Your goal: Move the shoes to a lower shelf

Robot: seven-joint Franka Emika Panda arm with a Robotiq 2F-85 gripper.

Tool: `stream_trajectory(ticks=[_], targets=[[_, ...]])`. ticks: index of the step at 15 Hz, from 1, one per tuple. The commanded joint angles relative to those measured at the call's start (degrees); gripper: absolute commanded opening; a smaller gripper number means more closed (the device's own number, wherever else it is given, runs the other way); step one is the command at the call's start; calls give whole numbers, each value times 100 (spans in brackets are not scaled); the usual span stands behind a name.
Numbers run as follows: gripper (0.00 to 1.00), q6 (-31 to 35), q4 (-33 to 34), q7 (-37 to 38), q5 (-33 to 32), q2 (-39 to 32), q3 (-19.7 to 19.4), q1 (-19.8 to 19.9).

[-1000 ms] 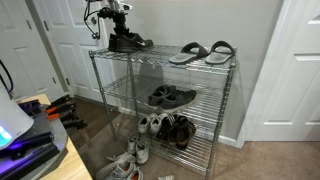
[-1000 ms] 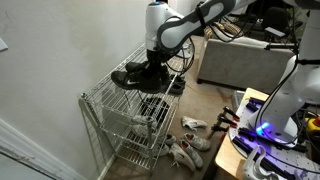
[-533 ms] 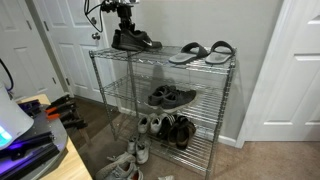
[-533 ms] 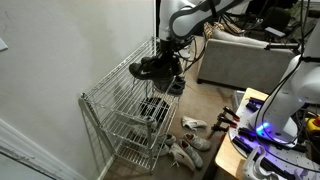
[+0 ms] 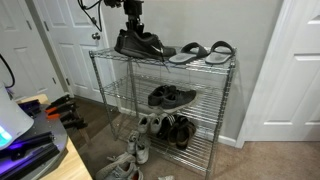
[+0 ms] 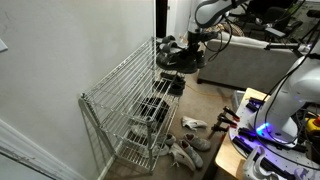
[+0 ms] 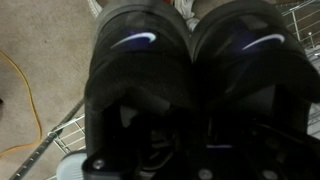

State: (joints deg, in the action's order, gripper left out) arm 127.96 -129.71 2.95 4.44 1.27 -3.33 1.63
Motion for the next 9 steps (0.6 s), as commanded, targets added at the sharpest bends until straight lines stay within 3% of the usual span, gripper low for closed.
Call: stream_trajectory(ticks=[1,9], targets=[[4,0,-520,-391,148,428,-313,357],[4,70,-417,-207,-301,37,-672,708]])
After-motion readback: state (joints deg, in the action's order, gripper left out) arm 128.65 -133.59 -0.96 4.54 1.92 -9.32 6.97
